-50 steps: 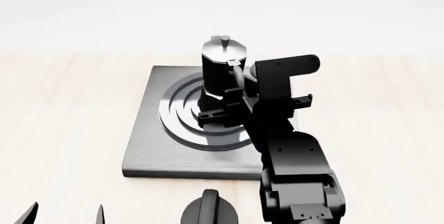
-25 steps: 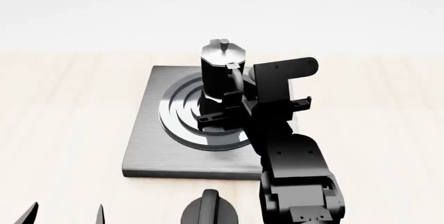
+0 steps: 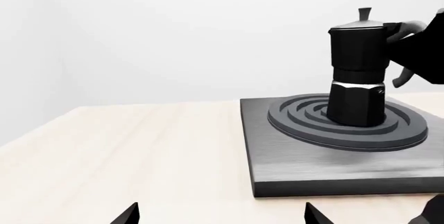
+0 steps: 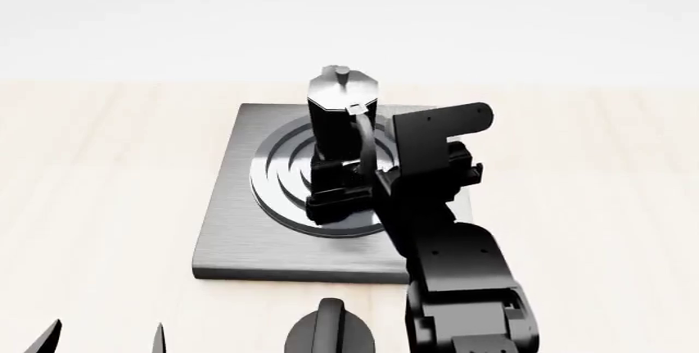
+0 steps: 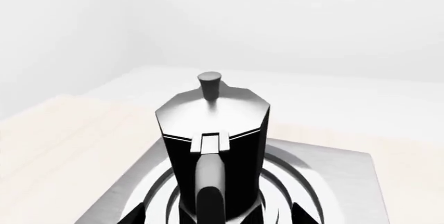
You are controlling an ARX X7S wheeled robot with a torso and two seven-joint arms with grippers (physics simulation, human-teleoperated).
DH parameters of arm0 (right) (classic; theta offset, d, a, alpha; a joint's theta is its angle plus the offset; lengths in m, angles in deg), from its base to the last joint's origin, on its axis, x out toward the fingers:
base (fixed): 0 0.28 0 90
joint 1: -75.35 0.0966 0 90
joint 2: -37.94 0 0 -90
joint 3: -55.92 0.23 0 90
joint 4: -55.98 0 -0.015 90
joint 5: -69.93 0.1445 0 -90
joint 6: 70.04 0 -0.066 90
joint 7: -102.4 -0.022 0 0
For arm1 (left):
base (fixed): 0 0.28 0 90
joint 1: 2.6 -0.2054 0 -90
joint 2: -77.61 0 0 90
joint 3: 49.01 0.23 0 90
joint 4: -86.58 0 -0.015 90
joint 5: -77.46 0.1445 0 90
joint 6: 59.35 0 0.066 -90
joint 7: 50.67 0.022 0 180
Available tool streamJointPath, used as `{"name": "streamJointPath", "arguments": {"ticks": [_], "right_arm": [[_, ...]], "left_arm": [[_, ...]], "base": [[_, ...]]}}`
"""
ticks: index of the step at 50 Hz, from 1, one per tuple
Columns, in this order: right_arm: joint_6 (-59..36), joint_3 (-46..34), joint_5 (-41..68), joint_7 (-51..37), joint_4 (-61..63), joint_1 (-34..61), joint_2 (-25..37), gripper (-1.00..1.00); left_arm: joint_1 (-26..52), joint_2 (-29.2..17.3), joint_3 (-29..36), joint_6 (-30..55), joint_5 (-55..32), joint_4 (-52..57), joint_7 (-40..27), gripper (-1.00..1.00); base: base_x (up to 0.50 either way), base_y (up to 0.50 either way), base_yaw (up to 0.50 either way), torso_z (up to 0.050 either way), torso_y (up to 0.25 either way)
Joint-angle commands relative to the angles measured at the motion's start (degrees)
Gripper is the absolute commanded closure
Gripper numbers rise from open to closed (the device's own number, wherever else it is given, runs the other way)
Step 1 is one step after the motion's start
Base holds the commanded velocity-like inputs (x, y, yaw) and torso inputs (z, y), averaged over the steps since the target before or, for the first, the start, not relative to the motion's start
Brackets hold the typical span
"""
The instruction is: Put the moka pot on the stove.
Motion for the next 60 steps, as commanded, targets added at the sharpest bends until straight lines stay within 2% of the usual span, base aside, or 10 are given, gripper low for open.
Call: {"name": "streamJointPath", "arguments": {"ticks": [1,17,25,35,48,60], "right_arm": [[0.98,0.06,-0.61,0.85,-0.06,-1.24,-0.29,-1.00],[3.24,3.69,-4.18,1.88,-0.06,-0.34,-0.28,-1.00],[5.79,-1.41,-1.09,1.65,-0.05,-0.86,-0.28,-1.00],[7.88,-1.67,-2.99,0.66,-0.05,-1.20,-0.25,-1.00],[9.93,5.73,-8.24,2.10,-0.03,-0.39,-0.17,-1.00],[12.68,7.64,-8.49,3.74,0.38,-0.11,-0.02,-1.00]], "left_arm": [[-0.05,-0.53,0.55,-0.63,-0.35,0.25,1.48,-1.00],[-0.01,-0.68,1.03,-0.92,-0.55,0.06,1.44,-1.00],[-0.01,-0.80,1.19,-1.10,-0.54,0.01,1.30,-1.00],[-0.11,-1.00,1.39,-1.00,-0.61,0.38,1.07,-1.00],[-0.17,-1.22,1.68,-0.94,-0.59,0.71,0.75,-1.00],[-0.21,-1.47,1.85,-0.87,-0.68,1.03,0.50,-1.00]], "base": [[0.00,0.00,0.00,0.000,0.000],[0.00,0.00,0.00,0.000,0.000],[0.00,0.00,0.00,0.000,0.000],[0.00,0.00,0.00,0.000,0.000],[0.00,0.00,0.00,0.000,0.000],[0.00,0.00,0.00,0.000,0.000]]}}
